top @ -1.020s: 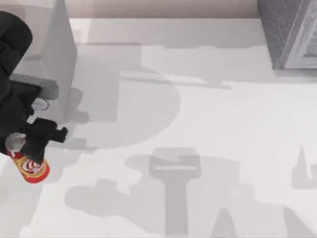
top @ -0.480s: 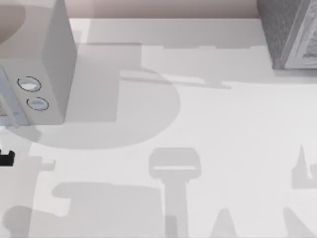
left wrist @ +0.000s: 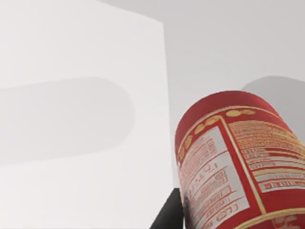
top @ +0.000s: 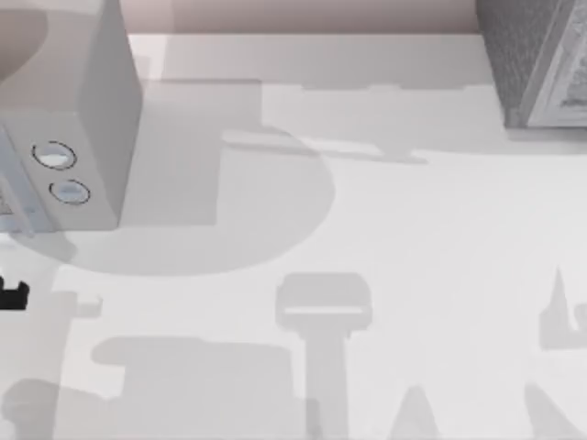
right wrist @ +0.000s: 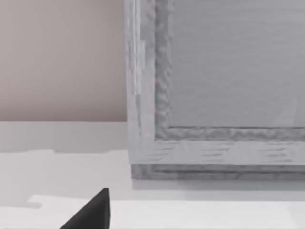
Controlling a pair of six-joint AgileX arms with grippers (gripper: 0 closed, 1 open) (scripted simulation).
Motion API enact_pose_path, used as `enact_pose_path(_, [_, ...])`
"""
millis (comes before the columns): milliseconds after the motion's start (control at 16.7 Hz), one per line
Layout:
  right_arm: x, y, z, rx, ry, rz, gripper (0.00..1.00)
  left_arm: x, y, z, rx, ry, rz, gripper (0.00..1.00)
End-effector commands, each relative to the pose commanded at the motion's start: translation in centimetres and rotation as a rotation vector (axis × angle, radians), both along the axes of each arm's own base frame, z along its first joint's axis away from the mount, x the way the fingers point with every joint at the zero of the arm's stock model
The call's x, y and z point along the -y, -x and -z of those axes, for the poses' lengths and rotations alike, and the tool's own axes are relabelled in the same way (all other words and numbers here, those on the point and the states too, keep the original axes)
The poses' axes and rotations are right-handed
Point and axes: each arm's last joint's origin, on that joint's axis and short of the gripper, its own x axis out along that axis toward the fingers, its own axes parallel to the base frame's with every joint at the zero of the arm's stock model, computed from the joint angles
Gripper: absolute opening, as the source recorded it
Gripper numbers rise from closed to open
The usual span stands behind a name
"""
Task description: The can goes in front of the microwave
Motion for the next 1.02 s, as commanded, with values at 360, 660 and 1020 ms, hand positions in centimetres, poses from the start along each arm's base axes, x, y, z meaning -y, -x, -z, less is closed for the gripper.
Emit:
enact_pose_path(360, [0.00, 0.00, 0.00, 0.000, 0.000, 0.000, 1.00, -0.03, 0.01, 0.18, 0.001, 0.000, -0.002, 0.15])
enact_pose_path(660, [0.00, 0.00, 0.00, 0.000, 0.000, 0.000, 1.00, -0.03, 0.01, 0.18, 0.001, 0.000, -0.002, 0.53])
enact_pose_path(1020, [0.00, 0.00, 0.00, 0.000, 0.000, 0.000, 1.00, -0.03, 0.01, 0.18, 0.001, 0.000, -0.002, 0.98])
